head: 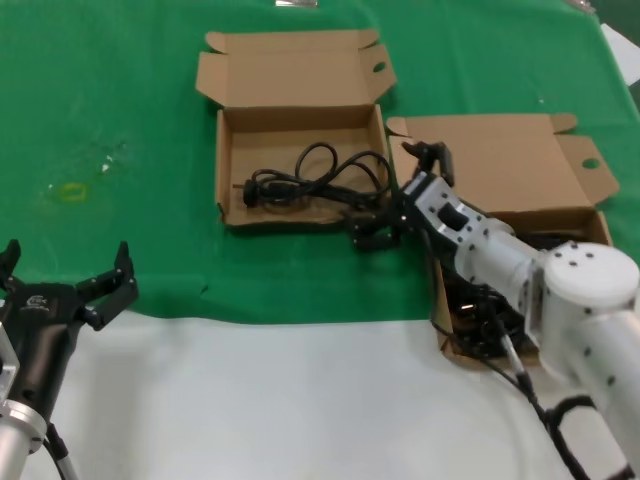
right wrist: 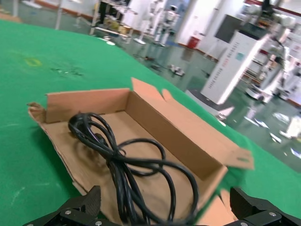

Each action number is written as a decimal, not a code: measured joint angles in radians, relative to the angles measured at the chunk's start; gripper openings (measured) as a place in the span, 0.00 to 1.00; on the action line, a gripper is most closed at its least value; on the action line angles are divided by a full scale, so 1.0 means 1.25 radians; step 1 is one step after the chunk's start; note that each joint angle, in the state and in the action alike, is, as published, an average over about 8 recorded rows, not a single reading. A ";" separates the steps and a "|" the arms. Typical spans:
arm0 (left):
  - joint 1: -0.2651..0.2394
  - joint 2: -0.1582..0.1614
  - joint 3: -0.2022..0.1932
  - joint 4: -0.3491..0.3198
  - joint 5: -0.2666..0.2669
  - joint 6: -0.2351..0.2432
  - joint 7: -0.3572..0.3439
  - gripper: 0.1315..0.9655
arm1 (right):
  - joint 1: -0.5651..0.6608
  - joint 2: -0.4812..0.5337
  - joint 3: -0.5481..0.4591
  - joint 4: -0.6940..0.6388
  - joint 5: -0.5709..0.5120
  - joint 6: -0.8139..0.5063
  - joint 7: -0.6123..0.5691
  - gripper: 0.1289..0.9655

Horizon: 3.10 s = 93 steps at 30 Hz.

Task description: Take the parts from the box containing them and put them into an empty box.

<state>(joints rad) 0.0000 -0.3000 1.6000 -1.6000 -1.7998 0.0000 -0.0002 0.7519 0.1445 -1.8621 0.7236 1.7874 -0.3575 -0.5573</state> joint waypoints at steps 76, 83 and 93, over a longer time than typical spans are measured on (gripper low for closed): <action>0.000 0.000 0.000 0.000 0.000 0.000 0.000 1.00 | -0.565 0.117 0.197 0.659 0.009 0.269 0.419 1.00; 0.000 0.000 0.000 0.000 0.000 0.000 0.000 1.00 | -0.565 0.117 0.197 0.659 0.009 0.269 0.419 1.00; 0.000 0.000 0.000 0.000 0.000 0.000 0.000 1.00 | -0.565 0.117 0.197 0.659 0.009 0.269 0.419 1.00</action>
<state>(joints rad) 0.0000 -0.3000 1.6000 -1.6000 -1.8000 0.0000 0.0000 0.0456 0.2906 -1.6159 1.5469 1.7992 -0.0217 -0.0338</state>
